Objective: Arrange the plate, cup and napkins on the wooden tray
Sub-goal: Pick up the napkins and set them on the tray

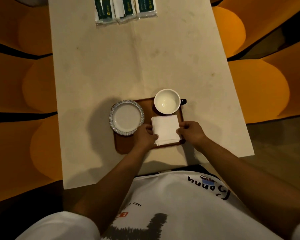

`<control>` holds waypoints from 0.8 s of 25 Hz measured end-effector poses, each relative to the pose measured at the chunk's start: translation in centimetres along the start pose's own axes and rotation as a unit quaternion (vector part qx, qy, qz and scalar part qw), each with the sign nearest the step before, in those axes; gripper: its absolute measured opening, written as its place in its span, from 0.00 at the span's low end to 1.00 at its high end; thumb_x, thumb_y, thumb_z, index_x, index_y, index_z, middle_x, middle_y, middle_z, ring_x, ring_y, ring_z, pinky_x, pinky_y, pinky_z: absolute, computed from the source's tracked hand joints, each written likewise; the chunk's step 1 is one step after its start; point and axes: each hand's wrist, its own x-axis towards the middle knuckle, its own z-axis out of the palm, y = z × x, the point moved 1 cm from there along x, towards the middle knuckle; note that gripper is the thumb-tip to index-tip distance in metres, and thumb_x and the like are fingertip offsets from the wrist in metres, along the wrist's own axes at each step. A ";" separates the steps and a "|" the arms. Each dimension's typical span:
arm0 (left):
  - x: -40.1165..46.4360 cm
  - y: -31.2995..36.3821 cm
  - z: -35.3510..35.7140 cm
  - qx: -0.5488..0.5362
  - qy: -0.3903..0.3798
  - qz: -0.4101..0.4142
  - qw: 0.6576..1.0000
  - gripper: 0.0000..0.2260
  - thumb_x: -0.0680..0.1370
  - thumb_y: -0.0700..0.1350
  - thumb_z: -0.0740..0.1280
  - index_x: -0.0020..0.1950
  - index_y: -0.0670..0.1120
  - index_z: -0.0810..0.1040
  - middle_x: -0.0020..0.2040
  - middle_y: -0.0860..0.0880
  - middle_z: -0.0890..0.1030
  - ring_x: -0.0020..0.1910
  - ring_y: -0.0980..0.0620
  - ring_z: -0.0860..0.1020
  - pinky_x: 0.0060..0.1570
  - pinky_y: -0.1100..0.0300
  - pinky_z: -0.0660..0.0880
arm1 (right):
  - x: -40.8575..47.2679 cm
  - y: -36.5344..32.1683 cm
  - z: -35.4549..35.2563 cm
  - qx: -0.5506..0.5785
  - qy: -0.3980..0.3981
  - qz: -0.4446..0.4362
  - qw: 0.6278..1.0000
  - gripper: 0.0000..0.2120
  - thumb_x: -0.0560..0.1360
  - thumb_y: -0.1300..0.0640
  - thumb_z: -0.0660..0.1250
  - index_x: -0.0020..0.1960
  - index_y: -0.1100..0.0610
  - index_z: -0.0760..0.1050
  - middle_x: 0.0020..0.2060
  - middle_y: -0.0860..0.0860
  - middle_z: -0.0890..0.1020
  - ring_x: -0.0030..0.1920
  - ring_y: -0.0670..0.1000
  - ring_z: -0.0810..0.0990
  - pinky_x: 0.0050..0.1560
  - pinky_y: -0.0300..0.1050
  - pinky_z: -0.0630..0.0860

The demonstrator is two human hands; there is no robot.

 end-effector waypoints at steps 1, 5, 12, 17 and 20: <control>0.2 0.1 0.4 0.020 0.008 0.002 1.000 0.19 0.72 0.37 0.76 0.61 0.42 0.78 0.54 0.43 0.83 0.50 0.44 0.82 0.50 0.49 0.81 | 0.3 0.1 0.2 -0.032 0.021 -0.004 0.999 0.07 0.73 0.63 0.70 0.49 0.55 0.81 0.47 0.53 0.85 0.41 0.51 0.83 0.36 0.40 0.79; 0.7 0.3 1.6 0.057 0.012 0.002 0.998 0.18 0.72 0.39 0.75 0.60 0.41 0.78 0.54 0.42 0.83 0.52 0.42 0.81 0.52 0.50 0.79 | 1.4 0.5 0.4 -0.129 0.069 -0.039 0.988 0.09 0.73 0.62 0.69 0.54 0.57 0.81 0.48 0.54 0.84 0.44 0.52 0.82 0.44 0.41 0.76; 0.5 0.3 2.5 0.133 0.019 0.045 0.990 0.16 0.73 0.40 0.74 0.59 0.41 0.79 0.55 0.41 0.83 0.52 0.43 0.81 0.45 0.58 0.70 | 1.9 1.5 0.3 -0.204 0.082 -0.081 0.972 0.10 0.74 0.62 0.68 0.55 0.59 0.81 0.51 0.56 0.85 0.49 0.56 0.82 0.49 0.42 0.74; -0.2 0.1 2.4 0.180 0.029 0.104 0.978 0.22 0.74 0.43 0.74 0.66 0.41 0.74 0.62 0.40 0.78 0.60 0.43 0.77 0.57 0.51 0.75 | 1.6 1.7 0.1 -0.246 0.076 -0.118 0.959 0.11 0.75 0.56 0.70 0.56 0.58 0.80 0.49 0.55 0.85 0.47 0.56 0.82 0.49 0.46 0.78; -0.8 -0.1 2.1 0.288 0.050 0.224 0.930 0.27 0.77 0.49 0.70 0.72 0.43 0.68 0.70 0.41 0.72 0.69 0.42 0.70 0.66 0.49 0.72 | 1.4 1.6 -0.7 -0.290 0.078 -0.193 0.934 0.15 0.76 0.54 0.69 0.61 0.55 0.76 0.50 0.54 0.80 0.47 0.55 0.80 0.46 0.44 0.74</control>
